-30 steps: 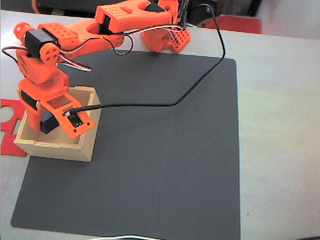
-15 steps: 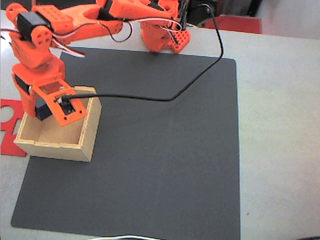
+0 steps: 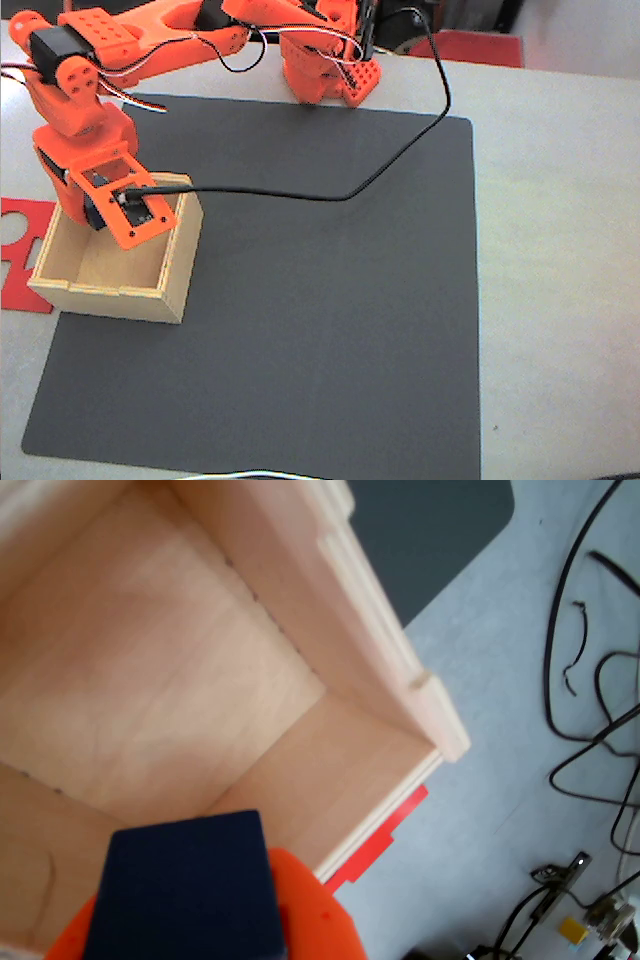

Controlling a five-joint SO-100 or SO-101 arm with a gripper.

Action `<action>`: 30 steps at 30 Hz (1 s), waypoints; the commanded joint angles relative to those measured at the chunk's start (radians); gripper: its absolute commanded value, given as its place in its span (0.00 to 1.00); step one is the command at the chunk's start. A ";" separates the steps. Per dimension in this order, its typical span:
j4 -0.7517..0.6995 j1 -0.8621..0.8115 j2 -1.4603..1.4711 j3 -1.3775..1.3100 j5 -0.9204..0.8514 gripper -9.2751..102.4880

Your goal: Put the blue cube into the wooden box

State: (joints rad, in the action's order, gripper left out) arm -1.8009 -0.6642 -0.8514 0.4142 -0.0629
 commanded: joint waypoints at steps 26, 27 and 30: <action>0.178 0.051 0.147 -0.011 -0.046 0.09; 0.179 0.054 0.155 -0.011 -0.046 0.10; 0.186 0.066 0.178 -0.011 -0.046 0.16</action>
State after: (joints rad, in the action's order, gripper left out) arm -1.6291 -0.6105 -0.6673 0.4157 -0.1012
